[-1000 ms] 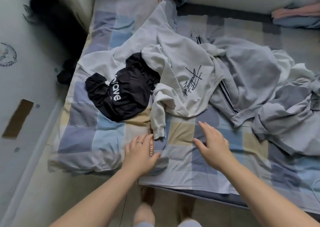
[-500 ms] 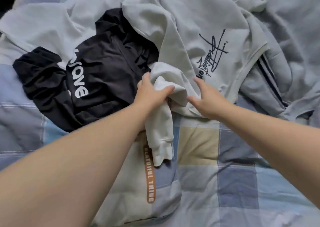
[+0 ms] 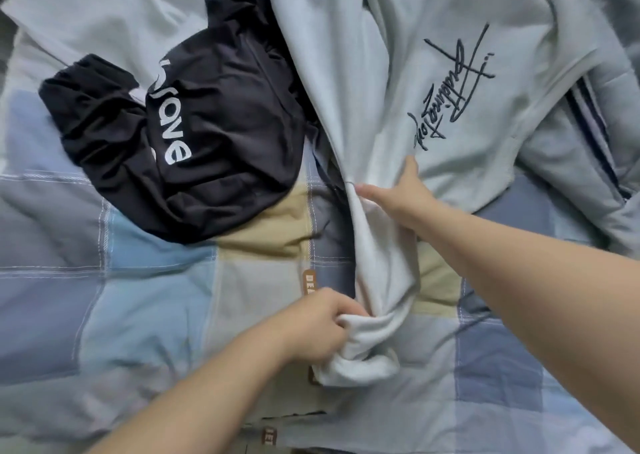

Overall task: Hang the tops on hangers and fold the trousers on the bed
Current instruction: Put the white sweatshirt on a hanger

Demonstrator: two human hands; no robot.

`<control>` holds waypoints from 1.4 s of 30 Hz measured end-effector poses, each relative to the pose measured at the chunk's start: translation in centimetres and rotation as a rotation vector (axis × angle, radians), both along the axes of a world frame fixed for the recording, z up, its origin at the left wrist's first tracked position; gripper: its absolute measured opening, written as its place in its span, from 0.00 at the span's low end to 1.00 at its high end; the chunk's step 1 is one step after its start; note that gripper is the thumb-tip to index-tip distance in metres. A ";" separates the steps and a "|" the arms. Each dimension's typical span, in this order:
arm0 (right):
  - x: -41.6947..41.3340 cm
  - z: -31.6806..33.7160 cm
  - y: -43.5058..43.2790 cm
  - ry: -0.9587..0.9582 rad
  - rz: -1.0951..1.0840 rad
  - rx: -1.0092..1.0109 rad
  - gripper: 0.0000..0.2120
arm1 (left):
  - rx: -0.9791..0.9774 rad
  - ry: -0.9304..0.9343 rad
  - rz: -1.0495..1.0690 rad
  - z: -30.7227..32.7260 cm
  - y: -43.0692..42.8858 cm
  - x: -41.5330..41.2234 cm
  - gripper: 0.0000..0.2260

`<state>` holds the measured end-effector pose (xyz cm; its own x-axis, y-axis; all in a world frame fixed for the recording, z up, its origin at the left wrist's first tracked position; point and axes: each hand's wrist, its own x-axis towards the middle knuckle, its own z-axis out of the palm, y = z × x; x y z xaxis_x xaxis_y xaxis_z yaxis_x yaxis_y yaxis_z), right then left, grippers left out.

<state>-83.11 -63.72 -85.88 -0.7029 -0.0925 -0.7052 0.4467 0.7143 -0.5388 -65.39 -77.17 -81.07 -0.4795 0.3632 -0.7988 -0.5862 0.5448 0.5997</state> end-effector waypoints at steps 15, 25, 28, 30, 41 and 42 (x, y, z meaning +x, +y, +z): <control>10.4 22.9 9.5 0.102 -0.187 -0.330 0.19 | 0.026 -0.247 1.010 12.1 4.3 1.8 0.25; 23.9 41.2 20.1 -0.013 -0.317 -0.537 0.22 | 0.362 -0.451 1.277 24.9 13.2 1.6 0.14; 26.7 43.3 23.5 0.011 -0.289 -0.419 0.21 | 0.207 -0.295 1.049 28.5 16.7 3.1 0.07; 27.9 44.3 25.5 -0.033 -0.210 -0.344 0.18 | 0.214 -0.204 0.988 31.0 18.2 3.7 0.13; 27.0 50.4 28.3 0.465 -0.069 -0.068 0.50 | 0.359 0.358 0.098 46.6 18.8 1.9 0.13; 26.9 50.7 27.6 0.487 -0.039 -0.033 0.53 | 0.362 0.378 -0.007 48.4 18.4 1.6 0.12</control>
<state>-56.17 -36.16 -35.22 -0.9538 -0.0762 -0.2905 0.1629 0.6813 -0.7136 -63.83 -58.75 -32.66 -0.7063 0.5885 -0.3935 -0.2897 0.2669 0.9191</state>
